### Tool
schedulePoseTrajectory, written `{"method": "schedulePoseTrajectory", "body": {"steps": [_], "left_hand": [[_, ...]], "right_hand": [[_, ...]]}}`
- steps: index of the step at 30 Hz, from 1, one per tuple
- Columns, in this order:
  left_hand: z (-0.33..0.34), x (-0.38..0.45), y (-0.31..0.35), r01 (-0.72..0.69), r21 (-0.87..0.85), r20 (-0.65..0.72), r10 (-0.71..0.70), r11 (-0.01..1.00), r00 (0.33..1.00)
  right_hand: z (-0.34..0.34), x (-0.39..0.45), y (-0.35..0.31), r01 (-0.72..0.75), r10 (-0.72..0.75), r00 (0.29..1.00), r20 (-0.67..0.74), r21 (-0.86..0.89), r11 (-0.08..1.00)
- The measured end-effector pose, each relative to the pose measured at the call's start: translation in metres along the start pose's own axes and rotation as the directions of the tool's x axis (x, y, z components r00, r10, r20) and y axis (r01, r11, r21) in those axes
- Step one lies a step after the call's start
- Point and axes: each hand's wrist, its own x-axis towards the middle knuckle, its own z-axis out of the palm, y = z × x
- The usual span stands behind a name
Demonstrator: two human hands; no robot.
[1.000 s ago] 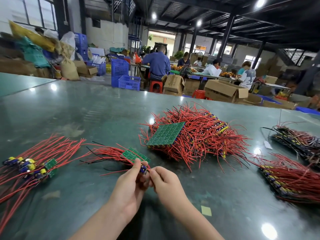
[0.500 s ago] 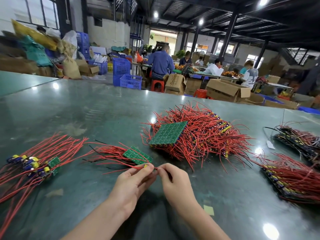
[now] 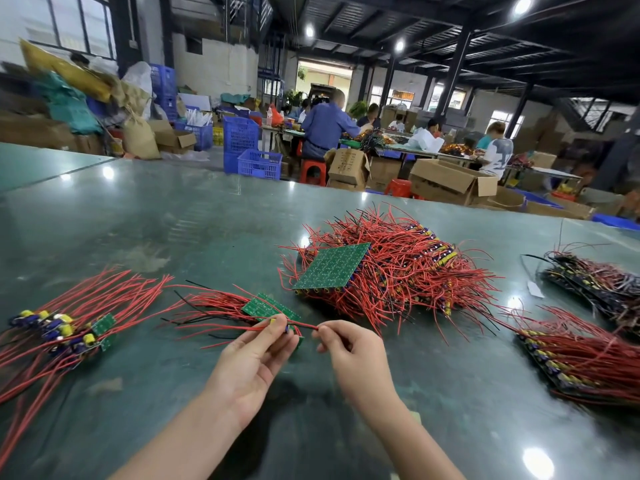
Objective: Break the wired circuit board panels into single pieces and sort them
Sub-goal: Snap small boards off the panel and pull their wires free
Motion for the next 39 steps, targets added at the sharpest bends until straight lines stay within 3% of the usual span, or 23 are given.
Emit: {"method": "schedulePoseTrajectory", "body": {"steps": [5, 9, 12, 19, 21, 24, 28, 32, 35, 39], "left_hand": [[-0.002, 0.001, 0.003, -0.021, 0.038, 0.009, 0.021, 0.999, 1.000], [-0.002, -0.001, 0.008, -0.125, 0.167, 0.140, 0.102, 0.978, 0.985], [-0.003, -0.002, 0.010, -0.136, 0.158, 0.176, 0.108, 0.978, 0.979], [-0.002, -0.006, 0.005, -0.199, 0.219, 0.151, 0.169, 0.955, 0.974], [-0.002, -0.006, 0.006, -0.247, 0.266, 0.145, 0.215, 0.932, 0.966], [-0.004, -0.006, 0.010, -0.295, 0.337, 0.140, 0.263, 0.894, 0.955], [-0.004, -0.004, 0.015, -0.260, 0.326, 0.092, 0.243, 0.909, 0.966], [-0.004, -0.004, 0.020, -0.168, 0.310, 0.062, 0.157, 0.936, 0.986], [-0.003, -0.005, 0.021, -0.102, 0.323, 0.130, 0.062, 0.941, 0.990], [-0.001, -0.005, 0.027, -0.102, 0.261, 0.152, 0.064, 0.960, 0.986]], "right_hand": [[-0.010, 0.004, 0.001, 0.143, -0.114, 0.988, 0.106, -0.331, 0.933], [-0.014, 0.003, 0.002, 0.128, -0.105, 0.990, 0.097, -0.273, 0.954], [-0.014, 0.000, 0.005, 0.170, -0.152, 0.985, 0.078, -0.329, 0.929], [-0.006, -0.006, 0.002, 0.403, -0.449, 0.889, 0.088, -0.614, 0.679], [-0.004, -0.007, 0.002, 0.381, -0.368, 0.919, 0.140, -0.550, 0.743], [-0.002, -0.009, -0.002, 0.125, -0.064, 0.958, 0.281, -0.204, 0.971], [-0.001, -0.015, -0.012, -0.168, 0.066, 0.889, 0.454, 0.188, 0.968], [0.004, -0.022, -0.017, -0.272, 0.079, 0.863, 0.498, 0.326, 0.905], [0.006, -0.023, -0.016, -0.300, 0.089, 0.878, 0.470, 0.397, 0.868], [0.009, -0.016, -0.009, -0.259, 0.148, 0.916, 0.372, 0.271, 0.927]]}}
